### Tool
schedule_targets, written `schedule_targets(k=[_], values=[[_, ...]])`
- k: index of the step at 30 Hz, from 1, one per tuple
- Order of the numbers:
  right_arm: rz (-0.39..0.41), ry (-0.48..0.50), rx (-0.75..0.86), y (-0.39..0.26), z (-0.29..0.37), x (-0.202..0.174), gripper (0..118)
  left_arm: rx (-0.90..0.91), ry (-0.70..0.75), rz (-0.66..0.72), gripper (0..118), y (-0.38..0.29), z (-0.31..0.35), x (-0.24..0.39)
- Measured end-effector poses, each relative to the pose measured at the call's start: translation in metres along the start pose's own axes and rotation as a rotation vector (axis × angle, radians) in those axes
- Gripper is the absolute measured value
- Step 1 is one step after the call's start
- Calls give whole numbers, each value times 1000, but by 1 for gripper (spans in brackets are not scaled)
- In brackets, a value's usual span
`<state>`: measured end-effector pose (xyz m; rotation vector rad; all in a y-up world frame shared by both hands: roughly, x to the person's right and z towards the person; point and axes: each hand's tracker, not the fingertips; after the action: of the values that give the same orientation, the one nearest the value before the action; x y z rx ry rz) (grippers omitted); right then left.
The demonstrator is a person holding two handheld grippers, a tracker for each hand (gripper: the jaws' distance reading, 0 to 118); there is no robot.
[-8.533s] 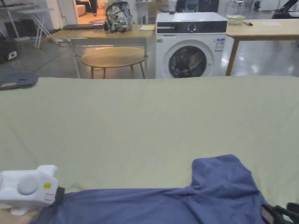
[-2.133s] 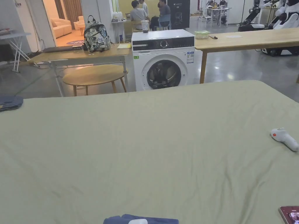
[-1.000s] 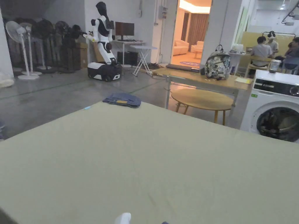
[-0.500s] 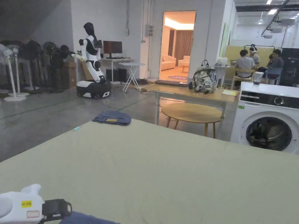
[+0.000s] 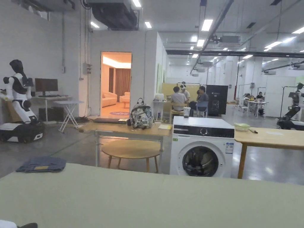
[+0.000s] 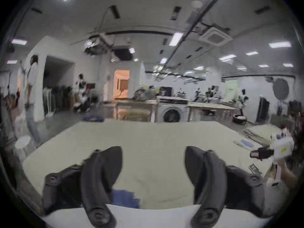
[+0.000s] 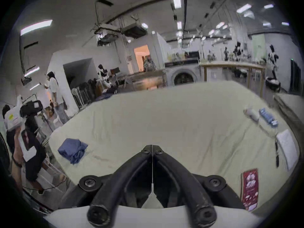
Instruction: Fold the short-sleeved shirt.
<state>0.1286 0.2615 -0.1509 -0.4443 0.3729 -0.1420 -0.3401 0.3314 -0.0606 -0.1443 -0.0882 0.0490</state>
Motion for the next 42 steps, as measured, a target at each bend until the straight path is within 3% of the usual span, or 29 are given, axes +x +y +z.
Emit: schedule_targets(k=[1, 3, 6, 7, 8, 12, 14, 17, 19, 23, 27, 28, 31, 32, 33, 34, 35, 36, 42], values=[[12, -11, 31, 2, 2, -3, 0, 25, 3, -7, 1, -6, -5, 12], [31, -41, 106, 2, 9, -9, 0, 20, -65, 8, 0, -14, -12, 32], [34, -8, 228, -10, 27, -15, 0, 46, -40, 64, 0, -25, -6, 62], [64, -27, 256, -16, 32, -18, 0, 73, 46, -63, 0, -26, 1, 72], [95, -77, 268, -21, 38, -22, 0, 69, 98, -80, 0, -31, 7, 80], [124, -149, 303, -33, 52, -31, 0, 82, 236, 13, 0, -42, 30, 91], [115, -141, 311, -35, 55, -31, 0, 68, 65, 71, 0, -39, 33, 78], [153, -191, 293, -32, 55, -33, 2, 85, 208, 37, 0, -35, 32, 77], [172, -218, 292, -31, 57, -36, 9, 99, 94, 59, 0, -33, 36, 73], [140, -214, 307, -30, 59, -36, 9, 90, 64, 10, 0, -36, 35, 82], [157, -260, 317, -30, 63, -38, 13, 88, 65, -1, 0, -33, 35, 84], [158, -264, 319, -31, 64, -38, 29, 95, 61, 4, 4, -32, 35, 84], [147, -245, 318, -28, 68, -35, 98, 117, 59, 11, 49, -24, 41, 84], [142, -247, 325, -28, 68, -36, 107, 124, 52, 8, 52, -20, 42, 84], [134, -242, 338, -27, 68, -36, 107, 122, 40, 10, 62, -21, 41, 83], [128, -232, 344, -27, 69, -35, 107, 128, 22, 8, 86, -20, 42, 83], [113, -227, 363, -26, 69, -36, 107, 135, 17, 3, 102, -18, 43, 84], [105, -234, 379, -26, 71, -38, 107, 139, 17, -1, 108, -17, 43, 85], [130, -195, 371, -23, 72, -42, 107, 118, 19, -1, 108, -23, 34, 88]])
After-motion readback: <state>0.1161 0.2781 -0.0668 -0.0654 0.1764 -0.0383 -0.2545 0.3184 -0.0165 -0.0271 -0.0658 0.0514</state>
